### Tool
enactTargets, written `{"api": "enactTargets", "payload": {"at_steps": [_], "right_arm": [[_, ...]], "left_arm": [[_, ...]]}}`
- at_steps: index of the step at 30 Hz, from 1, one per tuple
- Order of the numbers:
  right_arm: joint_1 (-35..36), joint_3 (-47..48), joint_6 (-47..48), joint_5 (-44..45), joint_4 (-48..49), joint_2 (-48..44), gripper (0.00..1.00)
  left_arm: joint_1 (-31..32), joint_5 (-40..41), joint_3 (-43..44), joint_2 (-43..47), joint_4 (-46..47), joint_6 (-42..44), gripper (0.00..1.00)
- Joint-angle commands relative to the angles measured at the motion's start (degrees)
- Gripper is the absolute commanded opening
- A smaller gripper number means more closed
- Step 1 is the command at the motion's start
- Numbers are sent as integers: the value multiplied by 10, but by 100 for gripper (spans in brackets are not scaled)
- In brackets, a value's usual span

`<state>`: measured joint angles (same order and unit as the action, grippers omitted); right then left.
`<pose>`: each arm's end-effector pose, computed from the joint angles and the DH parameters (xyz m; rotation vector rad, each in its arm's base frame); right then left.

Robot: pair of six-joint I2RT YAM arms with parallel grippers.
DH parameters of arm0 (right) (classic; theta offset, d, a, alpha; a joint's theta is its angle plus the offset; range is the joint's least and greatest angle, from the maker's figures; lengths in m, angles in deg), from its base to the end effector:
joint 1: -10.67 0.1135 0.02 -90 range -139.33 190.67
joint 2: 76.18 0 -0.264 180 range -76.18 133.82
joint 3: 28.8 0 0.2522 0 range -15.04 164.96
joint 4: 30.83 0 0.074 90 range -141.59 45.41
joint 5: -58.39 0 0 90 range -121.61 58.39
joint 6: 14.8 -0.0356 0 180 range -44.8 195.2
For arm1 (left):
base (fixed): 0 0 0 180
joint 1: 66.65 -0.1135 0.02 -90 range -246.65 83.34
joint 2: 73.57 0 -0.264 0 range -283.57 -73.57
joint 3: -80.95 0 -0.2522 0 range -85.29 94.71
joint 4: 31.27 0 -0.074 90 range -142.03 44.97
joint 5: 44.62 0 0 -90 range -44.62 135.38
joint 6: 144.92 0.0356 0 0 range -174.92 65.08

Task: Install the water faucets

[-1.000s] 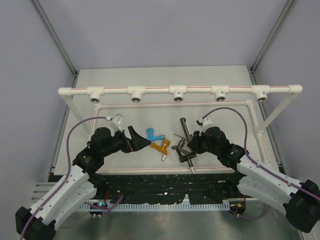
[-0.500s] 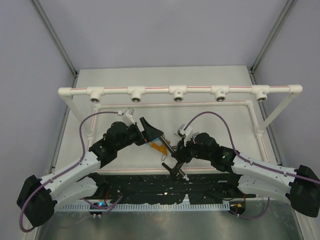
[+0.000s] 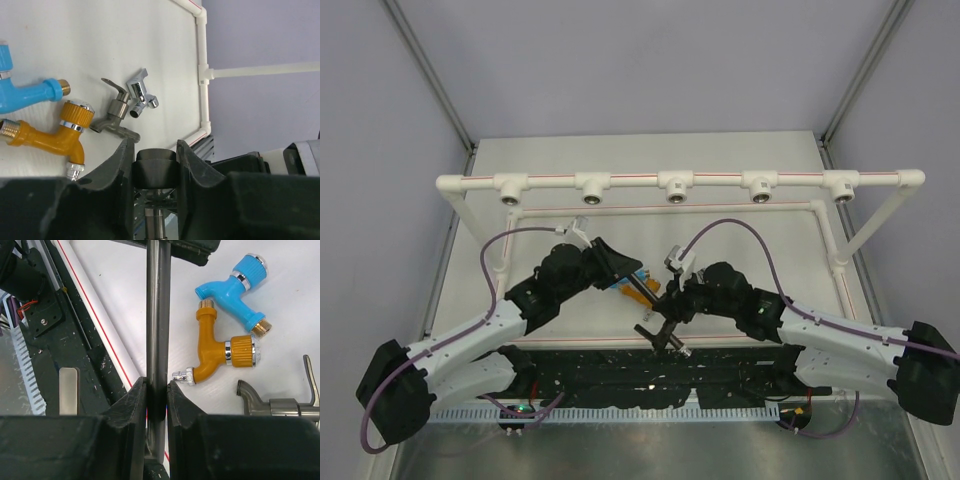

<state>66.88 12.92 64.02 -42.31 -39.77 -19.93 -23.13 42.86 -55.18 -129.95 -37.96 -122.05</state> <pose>0.1154 0.1844 0.2263 -0.9212 1.8862 0.9258 0.1610 -0.1550 0.2427 -0.4065 2.1089 -1.2819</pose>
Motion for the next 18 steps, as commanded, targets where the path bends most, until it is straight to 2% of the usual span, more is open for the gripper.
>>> {"api": "enactTargets", "payload": {"at_steps": [1,2,3,4,6,7,8,12,18], "right_arm": [[4,38,3,1,51,3,9],[4,39,4,15,46,5,22],[4,44,3,24,30,4,29],[4,50,6,36,19,7,43],[4,53,19,48,-9,10,63],[3,53,23,50,-26,11,67],[4,52,31,53,-40,14,75],[5,45,56,48,-83,30,84],[43,46,93,41,-118,62,90]], "left_arm": [[3,45,7,26,8,-3,3],[3,59,7,34,-10,0,0],[2,78,8,44,-27,7,0],[1,94,12,56,-55,15,0],[-15,124,21,78,-113,34,0],[-28,127,24,87,-136,45,0],[-46,127,27,100,-153,55,0],[-140,83,6,158,-192,74,0],[-261,39,3,253,-267,102,0]]}}
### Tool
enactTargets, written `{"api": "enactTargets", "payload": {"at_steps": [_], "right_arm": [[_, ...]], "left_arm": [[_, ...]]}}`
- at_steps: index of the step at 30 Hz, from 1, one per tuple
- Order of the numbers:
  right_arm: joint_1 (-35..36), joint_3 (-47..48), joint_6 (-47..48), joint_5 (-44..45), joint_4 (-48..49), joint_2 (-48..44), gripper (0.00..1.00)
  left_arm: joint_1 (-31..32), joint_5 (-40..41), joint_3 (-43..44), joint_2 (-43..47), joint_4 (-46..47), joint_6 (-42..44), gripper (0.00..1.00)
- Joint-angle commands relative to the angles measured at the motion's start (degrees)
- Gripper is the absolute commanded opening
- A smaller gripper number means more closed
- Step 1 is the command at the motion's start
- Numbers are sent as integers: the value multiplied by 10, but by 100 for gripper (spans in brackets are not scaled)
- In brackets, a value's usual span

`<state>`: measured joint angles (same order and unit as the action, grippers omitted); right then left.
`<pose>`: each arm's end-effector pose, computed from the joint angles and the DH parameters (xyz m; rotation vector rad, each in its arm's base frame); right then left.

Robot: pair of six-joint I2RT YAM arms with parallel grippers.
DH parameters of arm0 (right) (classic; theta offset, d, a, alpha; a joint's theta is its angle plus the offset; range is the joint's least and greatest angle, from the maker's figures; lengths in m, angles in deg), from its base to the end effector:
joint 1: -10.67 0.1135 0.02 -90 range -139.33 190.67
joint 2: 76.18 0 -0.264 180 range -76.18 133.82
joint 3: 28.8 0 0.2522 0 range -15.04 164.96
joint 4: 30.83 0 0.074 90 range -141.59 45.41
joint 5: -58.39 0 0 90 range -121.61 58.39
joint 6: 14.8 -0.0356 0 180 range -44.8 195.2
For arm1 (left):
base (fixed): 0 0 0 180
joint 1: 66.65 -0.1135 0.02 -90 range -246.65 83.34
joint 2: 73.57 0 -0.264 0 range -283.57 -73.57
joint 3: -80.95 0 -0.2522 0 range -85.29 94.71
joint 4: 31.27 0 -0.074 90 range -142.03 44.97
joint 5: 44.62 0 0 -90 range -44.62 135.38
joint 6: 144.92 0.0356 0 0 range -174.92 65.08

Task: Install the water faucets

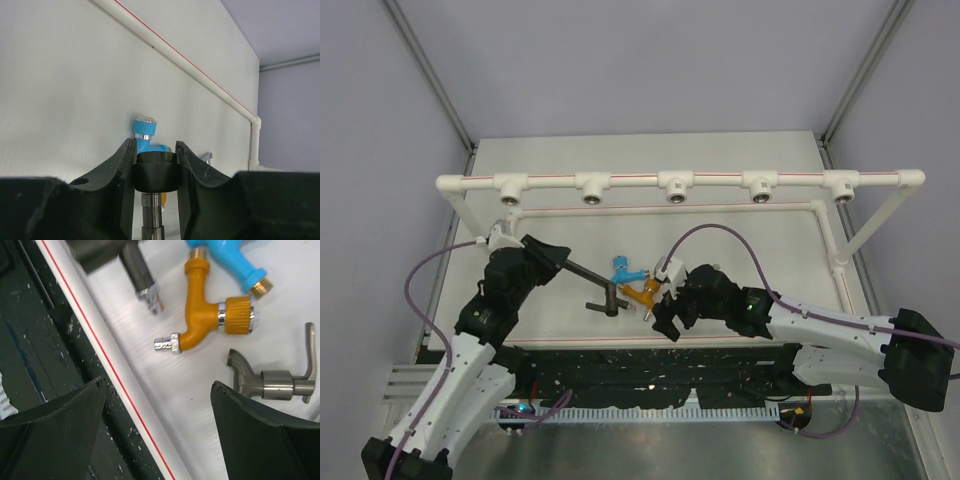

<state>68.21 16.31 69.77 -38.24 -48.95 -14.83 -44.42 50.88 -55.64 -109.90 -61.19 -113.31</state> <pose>0.1177 0.1928 0.2129 -1.0569 2.0041 0.7360 0.1480 -0.0568 0.2585 -0.7018 1.9381 -0.8094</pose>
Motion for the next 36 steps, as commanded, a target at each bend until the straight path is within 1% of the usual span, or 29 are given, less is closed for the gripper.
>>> {"api": "enactTargets", "payload": {"at_steps": [1,3,7,13,16,19,21,26,27,28,31,33,36], "right_arm": [[43,13,39,-3,-24,18,90],[65,15,39,-7,-22,38,93],[93,47,42,29,-41,104,96],[113,99,32,152,-72,185,96],[112,110,28,188,-81,207,96],[106,123,29,200,-88,220,96],[97,134,31,211,-93,233,96],[48,172,42,234,-108,271,95],[30,177,49,232,-108,279,95],[23,188,52,227,-108,282,95],[-21,208,52,207,-92,301,94],[-37,226,69,198,-82,318,94],[-52,269,81,210,-77,348,94]], "left_arm": [[-62,-44,8,67,-48,17,0],[-86,-51,9,91,-70,23,0],[-120,-52,23,128,-127,35,0],[-127,-45,32,171,-149,35,0],[-127,-47,37,181,-154,35,0],[-127,-52,39,187,-155,33,0],[-127,-52,42,190,-155,31,0],[-126,-52,46,195,-154,25,0],[-127,-52,49,195,-154,24,0],[-127,-69,50,195,-154,24,0],[-127,-63,51,196,-153,27,0],[-126,-60,50,197,-152,26,0],[-127,-60,47,195,-147,25,0]]}}
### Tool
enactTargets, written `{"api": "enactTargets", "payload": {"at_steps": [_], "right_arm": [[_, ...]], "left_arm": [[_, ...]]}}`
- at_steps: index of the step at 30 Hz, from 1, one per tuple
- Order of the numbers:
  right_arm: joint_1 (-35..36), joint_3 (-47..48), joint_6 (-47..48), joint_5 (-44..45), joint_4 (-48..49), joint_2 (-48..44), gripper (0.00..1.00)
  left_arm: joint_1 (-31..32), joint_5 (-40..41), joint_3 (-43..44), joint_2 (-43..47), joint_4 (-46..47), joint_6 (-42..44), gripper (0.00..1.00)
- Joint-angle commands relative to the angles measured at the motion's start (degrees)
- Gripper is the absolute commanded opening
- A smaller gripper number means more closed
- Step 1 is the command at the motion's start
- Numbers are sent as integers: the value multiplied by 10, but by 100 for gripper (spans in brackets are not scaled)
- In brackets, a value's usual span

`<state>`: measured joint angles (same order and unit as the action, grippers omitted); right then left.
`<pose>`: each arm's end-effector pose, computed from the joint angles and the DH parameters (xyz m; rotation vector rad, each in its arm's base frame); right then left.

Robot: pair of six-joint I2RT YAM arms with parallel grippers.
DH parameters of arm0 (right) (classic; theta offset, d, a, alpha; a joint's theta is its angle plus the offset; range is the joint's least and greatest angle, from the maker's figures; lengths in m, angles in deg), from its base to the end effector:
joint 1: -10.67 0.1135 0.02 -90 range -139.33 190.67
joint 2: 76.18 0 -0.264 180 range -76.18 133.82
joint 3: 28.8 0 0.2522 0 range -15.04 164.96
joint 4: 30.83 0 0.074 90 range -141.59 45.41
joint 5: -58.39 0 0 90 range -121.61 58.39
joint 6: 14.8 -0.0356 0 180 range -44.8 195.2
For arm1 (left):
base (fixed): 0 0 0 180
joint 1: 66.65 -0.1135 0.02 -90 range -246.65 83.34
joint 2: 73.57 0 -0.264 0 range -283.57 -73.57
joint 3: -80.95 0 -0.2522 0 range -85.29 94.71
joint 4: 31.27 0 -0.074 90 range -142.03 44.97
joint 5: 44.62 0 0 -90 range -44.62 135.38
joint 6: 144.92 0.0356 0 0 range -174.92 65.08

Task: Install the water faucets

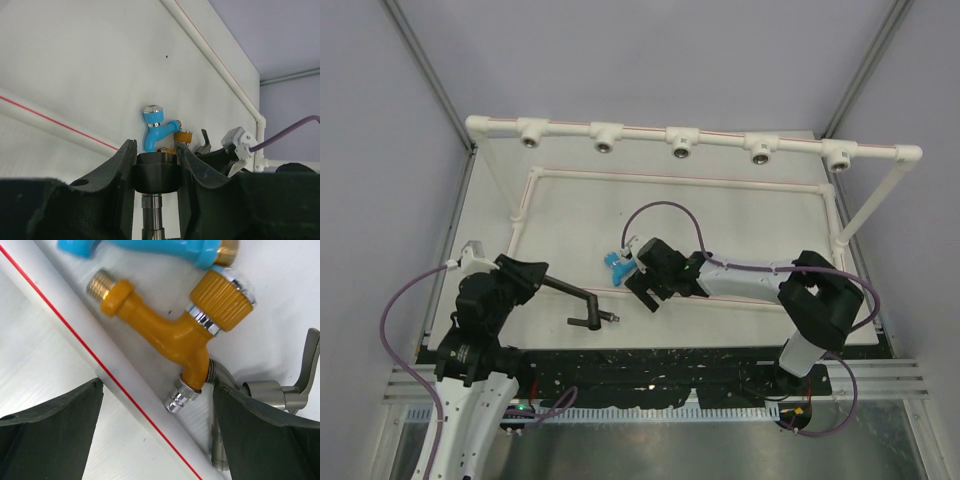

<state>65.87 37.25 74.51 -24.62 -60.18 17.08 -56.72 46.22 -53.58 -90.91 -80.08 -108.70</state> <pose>0.1859 0.2599 0.1705 -1.1314 2.2989 0.2224 0.0916 -0.0155 0.2724 -0.7566 1.8527 -0.7178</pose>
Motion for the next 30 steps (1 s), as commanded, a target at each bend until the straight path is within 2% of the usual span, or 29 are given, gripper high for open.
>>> {"api": "enactTargets", "payload": {"at_steps": [1,6,9,14,16,20,24,30], "right_arm": [[-39,69,33,75,36,46,94],[-62,126,30,82,50,62,93],[-62,104,39,58,91,9,93],[-59,-33,52,-18,234,-144,92],[-53,-88,81,-98,288,-193,93],[1,-169,121,-89,362,-254,96],[43,-206,137,-97,401,-267,96],[58,-222,145,-103,489,-236,96]], "left_arm": [[-4,-13,27,4,45,-24,0],[-4,6,28,-16,67,-35,0],[-4,17,29,-42,74,-50,0],[-4,35,37,-81,87,-105,0],[-5,42,43,-91,89,-130,0],[-5,63,59,-92,72,-178,0],[-4,70,70,-83,56,-224,0],[-4,43,78,-73,47,-258,0]]}}
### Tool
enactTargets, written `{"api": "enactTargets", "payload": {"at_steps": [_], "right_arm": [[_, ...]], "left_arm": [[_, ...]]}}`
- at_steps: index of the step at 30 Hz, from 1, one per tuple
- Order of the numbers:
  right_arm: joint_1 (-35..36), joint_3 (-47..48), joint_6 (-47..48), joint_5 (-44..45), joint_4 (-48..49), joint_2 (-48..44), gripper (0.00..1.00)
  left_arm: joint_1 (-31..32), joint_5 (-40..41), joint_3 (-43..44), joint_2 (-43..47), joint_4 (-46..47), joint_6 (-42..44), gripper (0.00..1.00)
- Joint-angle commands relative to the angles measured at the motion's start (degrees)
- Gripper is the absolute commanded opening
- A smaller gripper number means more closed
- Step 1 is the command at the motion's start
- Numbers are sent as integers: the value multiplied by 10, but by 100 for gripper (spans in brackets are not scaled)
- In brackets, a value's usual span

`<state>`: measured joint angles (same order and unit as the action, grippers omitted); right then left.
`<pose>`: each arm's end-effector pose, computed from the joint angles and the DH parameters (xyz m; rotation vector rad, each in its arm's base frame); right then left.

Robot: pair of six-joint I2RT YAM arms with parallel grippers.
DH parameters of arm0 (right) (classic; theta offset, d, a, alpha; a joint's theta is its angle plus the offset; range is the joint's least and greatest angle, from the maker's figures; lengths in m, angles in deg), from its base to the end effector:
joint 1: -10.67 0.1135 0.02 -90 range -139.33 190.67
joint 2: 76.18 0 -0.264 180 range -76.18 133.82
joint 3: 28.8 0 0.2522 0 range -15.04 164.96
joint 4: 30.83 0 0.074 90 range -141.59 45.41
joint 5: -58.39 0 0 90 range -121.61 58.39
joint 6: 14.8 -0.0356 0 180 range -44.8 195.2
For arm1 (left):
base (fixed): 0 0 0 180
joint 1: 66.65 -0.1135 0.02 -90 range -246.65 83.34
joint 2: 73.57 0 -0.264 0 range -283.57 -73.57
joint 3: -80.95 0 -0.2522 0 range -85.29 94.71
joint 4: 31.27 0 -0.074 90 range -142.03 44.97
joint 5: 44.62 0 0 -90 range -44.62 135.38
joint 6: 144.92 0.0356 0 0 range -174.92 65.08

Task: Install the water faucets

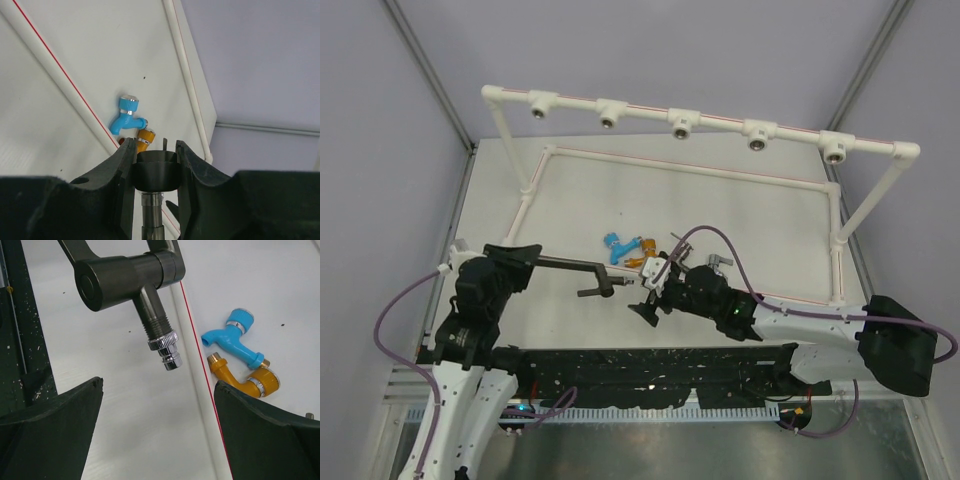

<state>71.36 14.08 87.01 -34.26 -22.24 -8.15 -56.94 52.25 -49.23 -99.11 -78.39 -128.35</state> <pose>0.1232 0.2228 0.2199 -1.1546 1.5190 0.6289 0.1116 -0.0148 0.2886 -1.1570 1.7061 -0.8149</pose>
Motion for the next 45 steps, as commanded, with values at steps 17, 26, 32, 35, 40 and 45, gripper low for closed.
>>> {"api": "enactTargets", "payload": {"at_steps": [17,26,32,35,40,45], "right_arm": [[3,69,58,-56,102,85,62],[1,54,54,-19,71,89,34],[-28,26,3,-6,95,109,34],[-37,30,-5,8,94,136,35],[-53,29,-38,-9,110,183,28],[-63,22,-53,-21,118,186,27]], "left_arm": [[-3,-65,26,22,37,-76,0],[-2,-14,60,27,16,-26,0],[-19,36,125,1,-14,42,0],[-27,53,139,-19,-13,71,0],[-89,-13,164,-59,7,135,0],[-196,-171,169,-93,47,169,0]]}}
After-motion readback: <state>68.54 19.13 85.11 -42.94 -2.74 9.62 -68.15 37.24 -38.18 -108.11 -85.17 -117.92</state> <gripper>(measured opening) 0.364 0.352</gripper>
